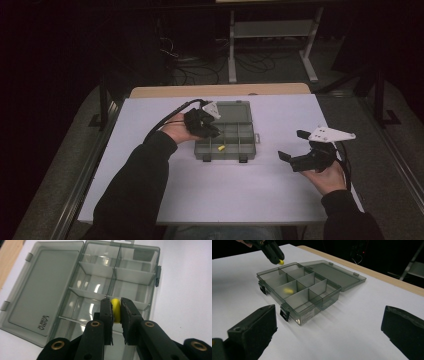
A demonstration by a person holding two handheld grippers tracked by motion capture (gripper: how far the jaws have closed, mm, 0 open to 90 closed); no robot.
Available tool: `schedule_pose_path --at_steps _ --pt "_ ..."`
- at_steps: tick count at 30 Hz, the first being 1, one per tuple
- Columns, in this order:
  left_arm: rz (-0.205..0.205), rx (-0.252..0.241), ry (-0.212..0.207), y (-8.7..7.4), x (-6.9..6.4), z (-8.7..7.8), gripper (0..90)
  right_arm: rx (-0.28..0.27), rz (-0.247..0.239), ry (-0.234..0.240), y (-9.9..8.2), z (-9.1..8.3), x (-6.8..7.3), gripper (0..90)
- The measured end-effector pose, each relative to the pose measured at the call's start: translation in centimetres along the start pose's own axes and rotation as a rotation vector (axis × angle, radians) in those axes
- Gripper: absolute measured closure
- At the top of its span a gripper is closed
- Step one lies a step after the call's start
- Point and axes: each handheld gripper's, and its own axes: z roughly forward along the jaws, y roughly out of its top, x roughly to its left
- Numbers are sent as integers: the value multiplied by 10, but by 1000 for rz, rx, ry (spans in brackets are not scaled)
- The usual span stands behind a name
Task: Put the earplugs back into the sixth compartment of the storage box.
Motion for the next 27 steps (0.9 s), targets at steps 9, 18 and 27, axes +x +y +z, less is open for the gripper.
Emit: schedule_pose_path --at_steps 9,18,27 --pt "-9 26 -11 -9 -1 18 799 3 0 1 0 0 0 0" --pt "-26 43 -27 -17 -2 31 797 5 0 2 0 1 0 0" --pt "-45 31 -38 -22 -2 31 736 7 1 3 0 1 0 0"
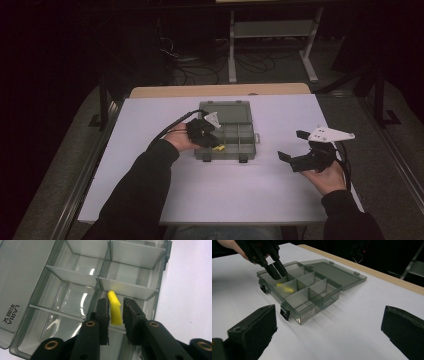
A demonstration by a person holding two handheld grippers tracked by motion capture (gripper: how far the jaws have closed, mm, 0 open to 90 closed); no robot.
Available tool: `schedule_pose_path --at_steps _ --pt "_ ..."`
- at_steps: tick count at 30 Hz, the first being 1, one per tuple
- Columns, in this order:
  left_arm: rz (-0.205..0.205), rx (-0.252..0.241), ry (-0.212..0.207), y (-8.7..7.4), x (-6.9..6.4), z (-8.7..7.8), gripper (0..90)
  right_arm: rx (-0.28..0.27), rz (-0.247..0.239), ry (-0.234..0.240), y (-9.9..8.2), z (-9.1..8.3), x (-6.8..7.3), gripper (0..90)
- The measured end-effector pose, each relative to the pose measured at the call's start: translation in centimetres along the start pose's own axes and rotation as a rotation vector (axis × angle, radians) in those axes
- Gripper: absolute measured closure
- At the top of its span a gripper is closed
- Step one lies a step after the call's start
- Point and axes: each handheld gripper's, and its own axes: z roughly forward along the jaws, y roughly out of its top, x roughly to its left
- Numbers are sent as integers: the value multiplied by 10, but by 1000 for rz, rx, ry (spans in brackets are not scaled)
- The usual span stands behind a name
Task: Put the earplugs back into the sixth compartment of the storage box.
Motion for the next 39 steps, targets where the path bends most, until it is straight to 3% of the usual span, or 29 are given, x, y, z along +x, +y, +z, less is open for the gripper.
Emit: schedule_pose_path --at_steps 6,13,22,25,35,39 --pt "-24 -35 -8 -1 1 -10 662 1 0 0 0 0 0 0" --pt "-46 -113 -15 -6 -1 -25 500 -3 2 1 0 -1 0 0" --pt "-40 -186 -13 -9 -7 -45 370 -2 5 1 0 -1 1 0" --pt "-49 -215 -22 -12 -8 -53 289 -3 6 1 0 -2 0 0" --pt "-80 -253 -32 -30 -9 -63 120 -2 7 2 0 -1 1 0" --pt "-90 -264 -3 -39 -11 -66 11 -1 6 3 0 -1 1 0"
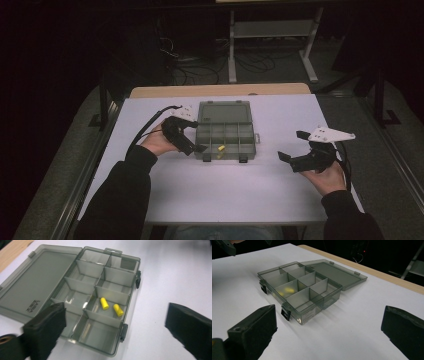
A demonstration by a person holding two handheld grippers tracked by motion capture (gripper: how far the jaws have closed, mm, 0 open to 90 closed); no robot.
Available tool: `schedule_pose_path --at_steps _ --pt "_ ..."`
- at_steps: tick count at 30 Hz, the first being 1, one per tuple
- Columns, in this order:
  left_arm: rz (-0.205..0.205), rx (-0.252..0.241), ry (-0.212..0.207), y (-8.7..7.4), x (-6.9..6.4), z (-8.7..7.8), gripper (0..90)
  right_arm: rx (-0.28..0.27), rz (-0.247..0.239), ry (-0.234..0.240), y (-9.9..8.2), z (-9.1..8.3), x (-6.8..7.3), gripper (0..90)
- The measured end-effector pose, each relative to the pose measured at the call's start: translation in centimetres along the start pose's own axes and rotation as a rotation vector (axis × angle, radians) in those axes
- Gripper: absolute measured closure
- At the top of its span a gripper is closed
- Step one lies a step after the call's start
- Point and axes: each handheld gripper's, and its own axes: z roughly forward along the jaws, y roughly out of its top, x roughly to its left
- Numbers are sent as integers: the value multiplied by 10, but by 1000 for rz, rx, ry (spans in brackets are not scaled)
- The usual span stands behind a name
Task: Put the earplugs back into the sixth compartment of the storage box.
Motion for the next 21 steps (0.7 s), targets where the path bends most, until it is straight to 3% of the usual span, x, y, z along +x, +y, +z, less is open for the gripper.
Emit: schedule_pose_path --at_steps 12,21 --pt "-46 -141 86 -23 -1 -25 0 6 2 -1 0 1 0 0" --pt "-75 -208 141 -43 -6 -42 0 7 2 -1 0 1 0 0"
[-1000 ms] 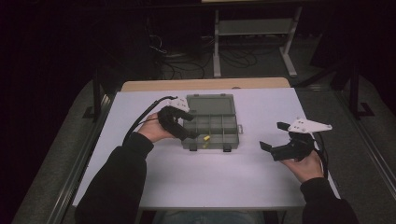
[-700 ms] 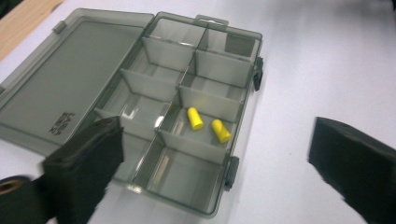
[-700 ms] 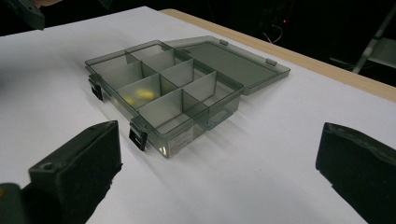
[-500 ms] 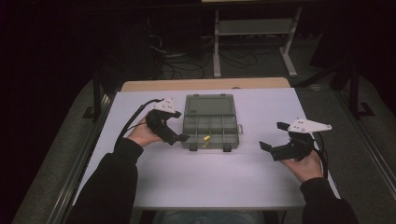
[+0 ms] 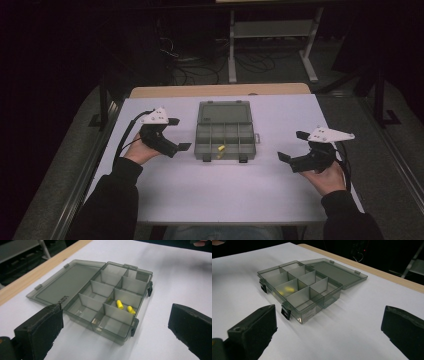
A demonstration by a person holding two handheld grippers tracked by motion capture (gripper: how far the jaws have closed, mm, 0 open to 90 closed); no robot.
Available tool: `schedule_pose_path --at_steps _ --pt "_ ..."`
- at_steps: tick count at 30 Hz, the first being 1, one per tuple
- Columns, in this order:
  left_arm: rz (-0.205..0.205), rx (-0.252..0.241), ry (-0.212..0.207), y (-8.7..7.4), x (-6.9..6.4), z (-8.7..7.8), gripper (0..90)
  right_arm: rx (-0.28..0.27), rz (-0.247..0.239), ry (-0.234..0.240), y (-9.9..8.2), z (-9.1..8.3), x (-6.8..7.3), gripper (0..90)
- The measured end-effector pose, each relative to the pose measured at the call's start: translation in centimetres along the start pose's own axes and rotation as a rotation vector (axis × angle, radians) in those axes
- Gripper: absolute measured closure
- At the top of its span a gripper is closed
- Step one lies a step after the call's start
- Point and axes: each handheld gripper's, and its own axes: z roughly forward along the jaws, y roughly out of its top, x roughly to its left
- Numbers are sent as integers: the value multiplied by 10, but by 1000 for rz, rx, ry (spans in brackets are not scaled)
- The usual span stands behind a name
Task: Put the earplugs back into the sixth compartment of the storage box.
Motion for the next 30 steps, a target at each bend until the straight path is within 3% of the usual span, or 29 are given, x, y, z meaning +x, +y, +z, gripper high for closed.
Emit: schedule_pose_path --at_steps 12,22,30 --pt "-52 -93 89 -25 -3 -24 0 1 1 -1 0 0 1 0" --pt "-76 -162 210 -44 -8 -49 0 -7 12 -1 -1 -3 0 0" --pt "-121 -239 291 -63 -7 -75 0 -7 23 -4 -3 -4 0 0"
